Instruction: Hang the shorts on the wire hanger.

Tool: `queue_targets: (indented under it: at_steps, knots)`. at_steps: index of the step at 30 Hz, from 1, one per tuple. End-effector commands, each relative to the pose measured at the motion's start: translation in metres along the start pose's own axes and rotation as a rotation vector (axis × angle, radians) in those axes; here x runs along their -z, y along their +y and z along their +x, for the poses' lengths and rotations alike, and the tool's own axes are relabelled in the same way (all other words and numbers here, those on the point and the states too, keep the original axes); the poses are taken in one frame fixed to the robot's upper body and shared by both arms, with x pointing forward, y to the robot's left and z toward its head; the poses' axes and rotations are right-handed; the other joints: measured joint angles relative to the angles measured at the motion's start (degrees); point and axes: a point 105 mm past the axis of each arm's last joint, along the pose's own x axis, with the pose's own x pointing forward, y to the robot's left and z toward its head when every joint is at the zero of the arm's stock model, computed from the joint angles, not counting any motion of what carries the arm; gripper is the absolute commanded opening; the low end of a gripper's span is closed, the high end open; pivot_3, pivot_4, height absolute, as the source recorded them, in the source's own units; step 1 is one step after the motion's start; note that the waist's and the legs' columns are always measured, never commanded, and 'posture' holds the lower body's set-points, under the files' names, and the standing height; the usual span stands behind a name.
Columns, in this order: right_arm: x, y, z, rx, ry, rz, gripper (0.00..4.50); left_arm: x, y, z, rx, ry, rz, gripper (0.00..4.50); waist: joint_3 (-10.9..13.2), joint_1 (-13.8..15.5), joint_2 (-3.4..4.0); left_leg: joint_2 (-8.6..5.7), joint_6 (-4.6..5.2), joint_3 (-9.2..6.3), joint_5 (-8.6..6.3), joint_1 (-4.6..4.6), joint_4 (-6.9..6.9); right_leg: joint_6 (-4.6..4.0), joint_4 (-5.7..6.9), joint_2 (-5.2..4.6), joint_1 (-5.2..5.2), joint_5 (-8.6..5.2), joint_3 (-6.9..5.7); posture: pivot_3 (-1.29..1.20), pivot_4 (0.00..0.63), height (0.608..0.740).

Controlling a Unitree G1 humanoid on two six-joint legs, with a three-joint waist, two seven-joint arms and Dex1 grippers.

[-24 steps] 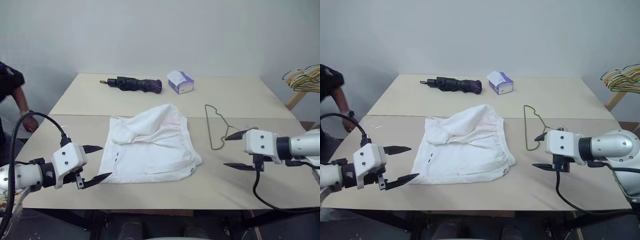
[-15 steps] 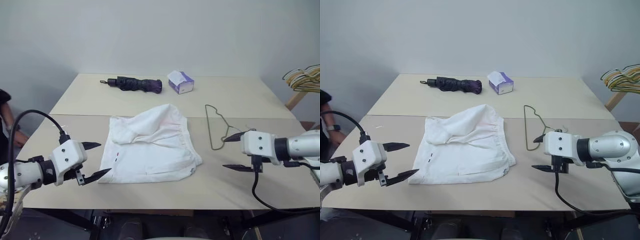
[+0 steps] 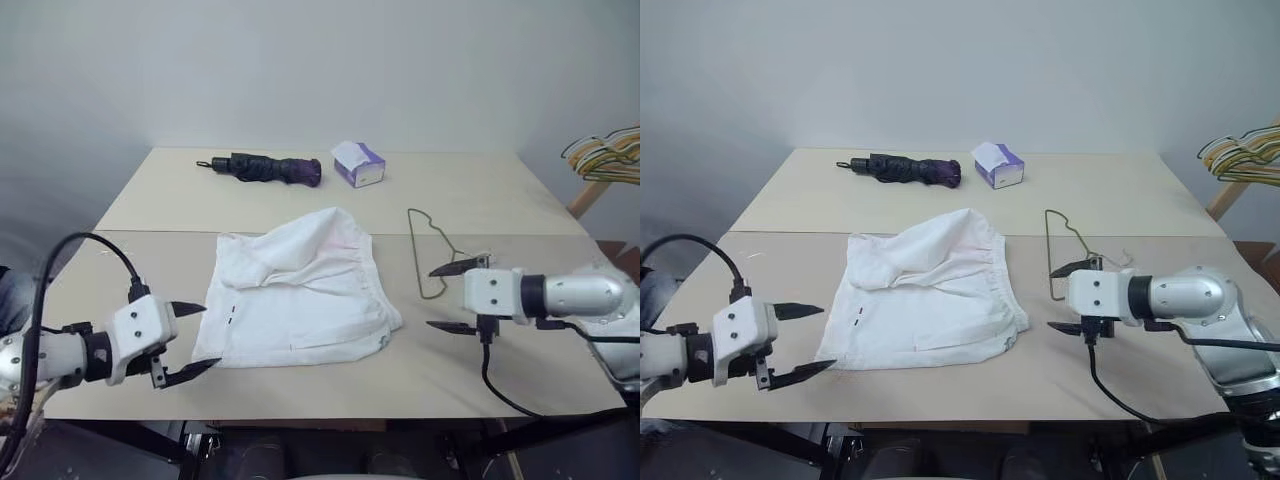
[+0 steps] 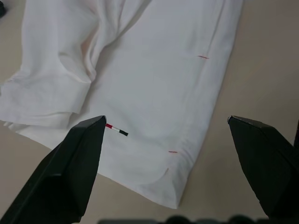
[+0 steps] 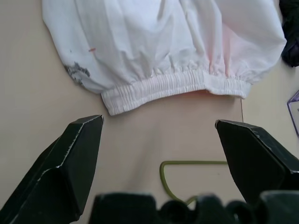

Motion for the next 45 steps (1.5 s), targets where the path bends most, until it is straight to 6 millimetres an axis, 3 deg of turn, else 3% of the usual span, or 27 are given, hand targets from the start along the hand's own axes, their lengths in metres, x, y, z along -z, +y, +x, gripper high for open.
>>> queue_targets:
  at_steps: [1,9,16,19,30,36,43,45]
  knots:
    - [-0.004,-0.005,0.008,0.037,-0.005,-0.099,4.44,-0.001,0.002,-0.003,0.016,0.021,0.037,4.5,0.0,0.0,0.01,0.0,-0.01,0.0,0.0,0.02,0.0,0.01,0.01,0.0,0.01,0.0,0.0,0.12,0.0,0.74]
    - [0.004,0.008,0.053,-0.003,-0.018,-0.181,4.44,0.008,0.005,-0.006,0.031,0.071,0.042,4.5,0.0,-1.1,0.0,0.0,0.07,0.0,0.08,0.01,0.0,-0.02,0.03,0.02,0.04,0.01,-0.02,0.13,0.0,0.74]
    - [0.015,0.014,0.075,-0.038,-0.012,-0.215,4.44,0.019,0.005,-0.015,0.01,0.108,0.009,4.5,0.0,-1.4,0.01,0.01,0.29,0.01,0.22,0.04,-0.01,-0.06,0.08,0.02,0.05,0.01,-0.01,0.15,0.0,0.74]
    - [0.014,0.012,0.084,-0.033,-0.032,-0.212,3.88,0.029,0.004,-0.018,0.006,0.15,0.005,4.5,0.0,-1.4,-0.01,0.04,0.26,0.01,0.21,0.12,-0.01,-0.07,0.09,0.04,0.08,0.01,-0.01,0.16,0.0,0.74]
    - [0.013,0.016,0.092,-0.072,-0.045,-0.226,0.01,0.039,0.012,-0.005,0.037,0.124,0.002,4.5,0.0,-1.1,0.0,0.04,-0.06,0.01,0.08,0.13,-0.01,-0.12,0.15,0.03,0.08,0.04,-0.02,0.16,0.0,0.74]
    - [0.015,0.012,0.094,-0.055,-0.021,-0.222,0.01,0.04,0.02,0.012,0.119,0.063,0.014,4.5,0.0,-1.1,0.0,0.04,-0.06,0.01,0.11,0.14,-0.01,-0.14,0.19,0.06,0.08,0.05,-0.03,0.14,0.0,0.74]
    - [0.013,0.009,0.094,-0.041,-0.019,-0.228,0.01,0.064,0.021,0.026,0.236,0.149,0.051,4.5,0.0,-1.3,-0.01,0.04,0.22,0.04,0.34,0.02,-0.01,-0.17,0.31,0.08,0.11,0.08,-0.01,0.13,0.0,0.74]
    - [0.013,0.009,0.094,-0.035,-0.018,-0.226,0.0,0.07,0.023,0.032,0.245,0.175,0.06,4.11,0.0,-1.3,-0.01,0.03,0.21,0.04,0.35,0.02,0.0,-0.18,0.43,0.07,0.09,0.05,-0.01,0.12,0.0,0.74]
